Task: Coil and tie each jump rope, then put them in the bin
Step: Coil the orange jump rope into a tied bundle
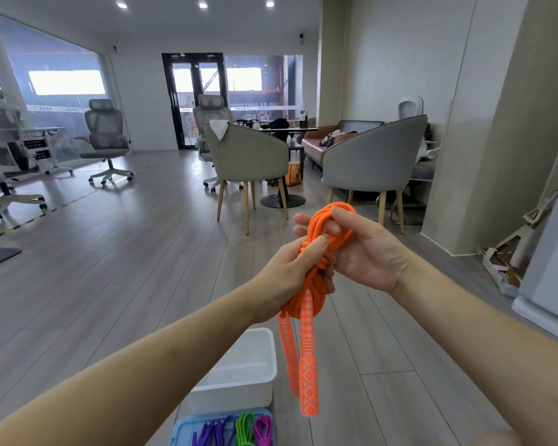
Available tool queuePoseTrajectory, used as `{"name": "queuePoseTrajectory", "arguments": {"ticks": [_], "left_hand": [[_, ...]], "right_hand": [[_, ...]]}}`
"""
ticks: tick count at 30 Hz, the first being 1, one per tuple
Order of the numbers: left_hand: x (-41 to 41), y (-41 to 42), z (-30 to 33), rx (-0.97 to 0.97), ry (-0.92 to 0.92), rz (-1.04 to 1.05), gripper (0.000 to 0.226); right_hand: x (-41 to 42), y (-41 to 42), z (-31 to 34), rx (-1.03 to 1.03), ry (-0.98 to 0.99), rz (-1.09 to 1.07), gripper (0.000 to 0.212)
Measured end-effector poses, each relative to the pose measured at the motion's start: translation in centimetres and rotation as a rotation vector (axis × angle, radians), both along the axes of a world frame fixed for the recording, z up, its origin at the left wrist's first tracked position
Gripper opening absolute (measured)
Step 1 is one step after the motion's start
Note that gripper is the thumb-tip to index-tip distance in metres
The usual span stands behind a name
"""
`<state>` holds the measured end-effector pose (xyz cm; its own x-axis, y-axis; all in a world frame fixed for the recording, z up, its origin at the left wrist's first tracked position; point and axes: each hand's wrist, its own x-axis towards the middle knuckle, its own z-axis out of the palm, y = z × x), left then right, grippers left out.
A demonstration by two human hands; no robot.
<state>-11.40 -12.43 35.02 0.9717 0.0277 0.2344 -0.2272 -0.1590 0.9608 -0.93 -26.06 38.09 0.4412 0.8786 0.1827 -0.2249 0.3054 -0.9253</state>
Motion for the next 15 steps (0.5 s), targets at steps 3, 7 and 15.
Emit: {"name": "queuePoseTrajectory", "arguments": {"ticks": [3, 7, 15], "left_hand": [[0.3, 0.2, -0.8, 0.016, 0.025, -0.006, 0.035], [0.8, -0.3, -1.8, 0.058, 0.106, 0.034, 0.03], [1.7, 0.3, -2.8, -0.009, 0.183, 0.011, 0.034]], "right_hand": [[-0.3, 0.7, 0.6, -0.14, -0.162, -0.258, 0.035], [-0.3, 1.0, 1.1, -0.476, -0.663, -0.597, 0.032], [-0.2, 1.8, 0.5, -0.582, -0.904, -0.742, 0.039]]}}
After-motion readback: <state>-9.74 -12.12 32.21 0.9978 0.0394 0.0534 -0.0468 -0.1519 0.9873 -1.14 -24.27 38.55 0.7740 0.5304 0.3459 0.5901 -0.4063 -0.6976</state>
